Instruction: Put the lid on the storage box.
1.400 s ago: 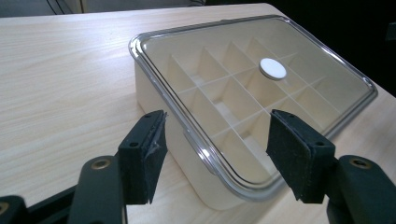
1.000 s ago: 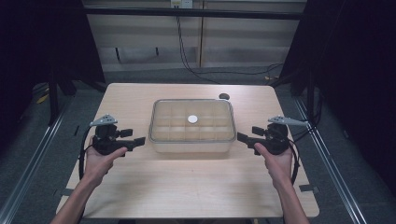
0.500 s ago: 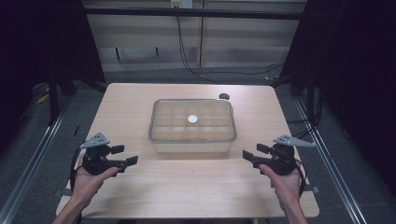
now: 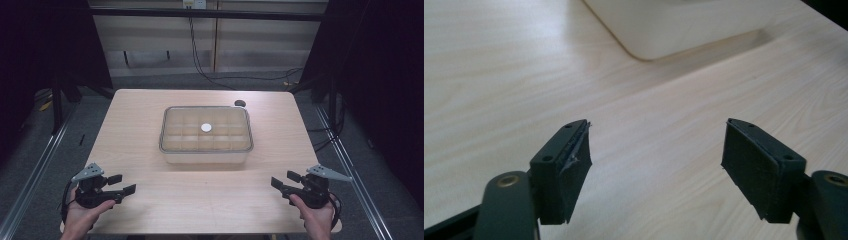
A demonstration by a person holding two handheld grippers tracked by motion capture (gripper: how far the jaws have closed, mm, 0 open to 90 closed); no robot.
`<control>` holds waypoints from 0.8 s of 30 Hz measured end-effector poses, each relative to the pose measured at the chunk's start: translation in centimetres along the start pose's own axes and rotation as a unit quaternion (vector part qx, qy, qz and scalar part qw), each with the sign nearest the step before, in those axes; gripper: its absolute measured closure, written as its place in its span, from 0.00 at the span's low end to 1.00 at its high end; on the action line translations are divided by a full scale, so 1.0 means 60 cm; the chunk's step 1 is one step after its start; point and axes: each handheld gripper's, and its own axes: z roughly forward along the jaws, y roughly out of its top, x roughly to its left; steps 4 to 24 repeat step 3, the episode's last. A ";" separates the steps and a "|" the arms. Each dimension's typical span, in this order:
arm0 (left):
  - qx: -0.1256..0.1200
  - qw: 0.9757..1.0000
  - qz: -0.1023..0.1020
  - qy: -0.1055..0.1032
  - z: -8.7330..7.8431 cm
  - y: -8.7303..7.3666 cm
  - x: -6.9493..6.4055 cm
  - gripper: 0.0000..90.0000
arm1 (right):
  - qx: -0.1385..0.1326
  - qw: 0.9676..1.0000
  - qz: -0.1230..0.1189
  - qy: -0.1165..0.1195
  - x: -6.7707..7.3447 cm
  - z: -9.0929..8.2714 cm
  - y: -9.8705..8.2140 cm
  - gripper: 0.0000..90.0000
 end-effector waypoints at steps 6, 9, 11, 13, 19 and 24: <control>0.015 1.000 -0.001 0.000 0.005 -0.009 0.004 0.31 | 0.006 1.000 0.001 -0.004 -0.006 0.004 -0.007 0.28; 0.015 1.000 -0.001 0.000 0.005 -0.009 0.004 0.31 | 0.006 1.000 0.001 -0.004 -0.006 0.004 -0.007 0.28; 0.015 1.000 -0.001 0.000 0.005 -0.009 0.004 0.31 | 0.006 1.000 0.001 -0.004 -0.006 0.004 -0.007 0.28; 0.015 1.000 -0.001 0.000 0.005 -0.009 0.004 0.31 | 0.006 1.000 0.001 -0.004 -0.006 0.004 -0.007 0.28; 0.015 1.000 -0.001 0.000 0.005 -0.009 0.004 0.31 | 0.006 1.000 0.001 -0.004 -0.006 0.004 -0.007 0.28; 0.015 1.000 -0.001 0.000 0.005 -0.009 0.004 0.31 | 0.006 1.000 0.001 -0.004 -0.006 0.004 -0.007 0.28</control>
